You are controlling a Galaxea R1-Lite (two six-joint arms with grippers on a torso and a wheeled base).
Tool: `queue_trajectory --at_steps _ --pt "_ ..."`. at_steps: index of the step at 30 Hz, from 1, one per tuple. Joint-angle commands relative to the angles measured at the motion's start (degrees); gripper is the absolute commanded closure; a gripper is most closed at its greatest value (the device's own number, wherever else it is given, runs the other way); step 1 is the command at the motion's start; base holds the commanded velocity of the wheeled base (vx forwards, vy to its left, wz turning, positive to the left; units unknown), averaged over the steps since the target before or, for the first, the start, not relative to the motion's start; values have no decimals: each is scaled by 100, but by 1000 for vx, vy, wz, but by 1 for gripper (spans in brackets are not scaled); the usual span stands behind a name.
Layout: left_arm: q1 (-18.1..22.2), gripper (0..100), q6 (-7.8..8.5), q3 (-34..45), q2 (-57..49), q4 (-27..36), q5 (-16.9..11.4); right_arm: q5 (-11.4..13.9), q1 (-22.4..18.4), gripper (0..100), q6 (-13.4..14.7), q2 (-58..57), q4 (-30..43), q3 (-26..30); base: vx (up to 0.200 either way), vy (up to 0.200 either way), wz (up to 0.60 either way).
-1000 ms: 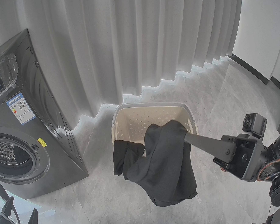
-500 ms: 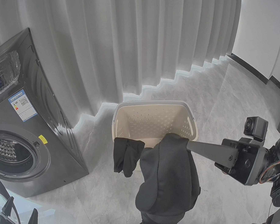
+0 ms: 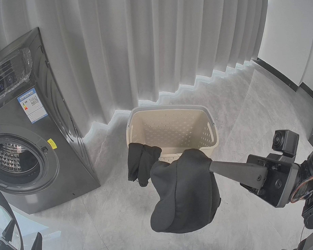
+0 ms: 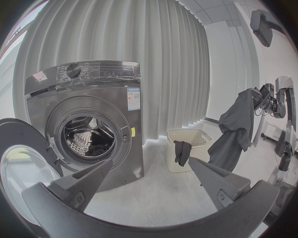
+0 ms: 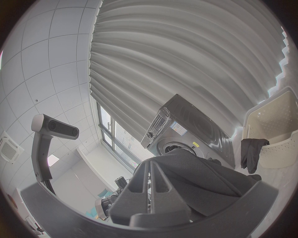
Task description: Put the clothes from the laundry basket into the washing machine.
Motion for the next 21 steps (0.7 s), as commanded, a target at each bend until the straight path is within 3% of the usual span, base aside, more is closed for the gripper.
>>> queue_trajectory --at_steps 1,21 --pt "2 0 -4 92 -84 2 5 12 -44 100 -6 33 -1 -38 0 0 0" --pt "2 0 -4 92 -84 2 5 47 -342 100 -24 112 -1 -302 0 0 0"
